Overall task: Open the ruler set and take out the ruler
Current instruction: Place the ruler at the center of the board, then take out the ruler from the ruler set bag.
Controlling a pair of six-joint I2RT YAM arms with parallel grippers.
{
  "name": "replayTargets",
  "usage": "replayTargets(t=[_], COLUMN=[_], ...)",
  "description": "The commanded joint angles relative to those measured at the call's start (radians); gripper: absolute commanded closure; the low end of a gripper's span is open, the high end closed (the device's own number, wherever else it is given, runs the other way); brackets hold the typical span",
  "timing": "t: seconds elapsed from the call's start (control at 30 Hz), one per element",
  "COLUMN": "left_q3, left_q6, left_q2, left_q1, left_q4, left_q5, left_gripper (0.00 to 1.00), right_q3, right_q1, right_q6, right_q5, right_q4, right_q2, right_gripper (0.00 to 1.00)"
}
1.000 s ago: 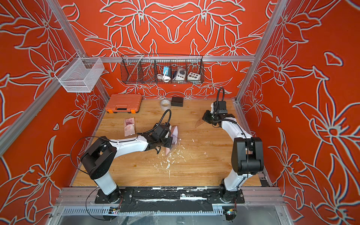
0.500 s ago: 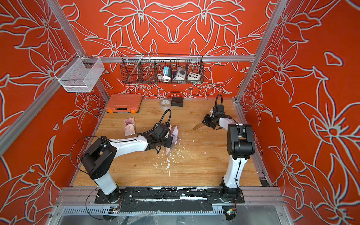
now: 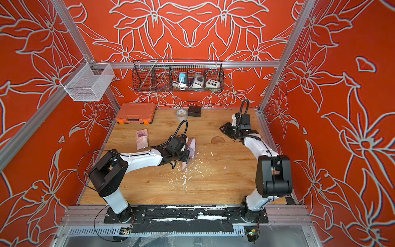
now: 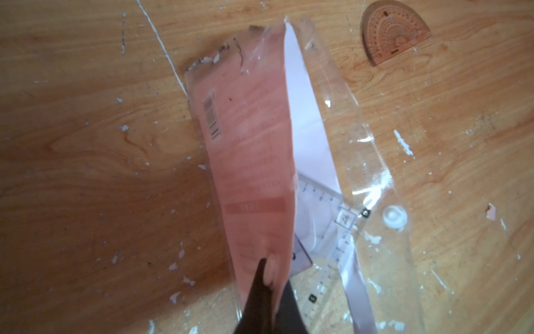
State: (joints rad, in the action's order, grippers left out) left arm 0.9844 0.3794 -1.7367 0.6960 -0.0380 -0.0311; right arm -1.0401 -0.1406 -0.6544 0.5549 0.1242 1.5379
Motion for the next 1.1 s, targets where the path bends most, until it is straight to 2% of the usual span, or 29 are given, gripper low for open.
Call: replayTargets(t=[0.0, 0.1, 0.27, 0.33, 0.43, 0.57, 0.73, 0.93, 1.07], left_q3=[-0.027, -0.023, -0.021, -0.016, -0.021, -0.016, -0.013, -0.010, -0.013], left_q6=[-0.002, -0.005, 0.003, 0.006, 0.008, 0.004, 0.003, 0.000, -0.001], left_q2=[-0.018, -0.020, -0.027, -0.030, -0.027, -0.027, -0.024, -0.024, -0.024], left_q1=[0.005, 0.005, 0.005, 0.005, 0.005, 0.005, 0.005, 0.005, 0.004], left_q4=[-0.004, -0.012, 0.002, -0.001, 0.000, -0.009, -0.008, -0.012, -0.009], left_q5=[0.005, 0.002, 0.010, 0.010, 0.011, 0.008, 0.004, -0.005, -0.006], left_gripper=[1.00, 1.00, 1.00, 1.00, 1.00, 1.00, 1.00, 1.00, 1.00], right_q3=[0.079, 0.133, 0.069, 0.049, 0.034, -0.021, -0.054, -0.080, -0.070], right_q1=[-0.142, -0.218, -0.315, -0.337, -0.345, -0.358, -0.361, -0.373, -0.385], right_q6=[0.008, -0.021, 0.011, 0.012, 0.009, 0.051, 0.107, 0.122, 0.131], right_q5=[0.085, 0.111, 0.099, 0.054, 0.060, 0.036, -0.013, 0.051, 0.020], right_q4=[-0.045, -0.098, -0.041, -0.022, -0.053, -0.006, 0.042, 0.079, 0.098], right_q2=[-0.040, -0.050, 0.056, 0.099, 0.169, 0.234, 0.258, 0.308, 0.303], right_gripper=[0.70, 0.71, 0.74, 0.76, 0.76, 0.76, 0.74, 0.77, 0.77])
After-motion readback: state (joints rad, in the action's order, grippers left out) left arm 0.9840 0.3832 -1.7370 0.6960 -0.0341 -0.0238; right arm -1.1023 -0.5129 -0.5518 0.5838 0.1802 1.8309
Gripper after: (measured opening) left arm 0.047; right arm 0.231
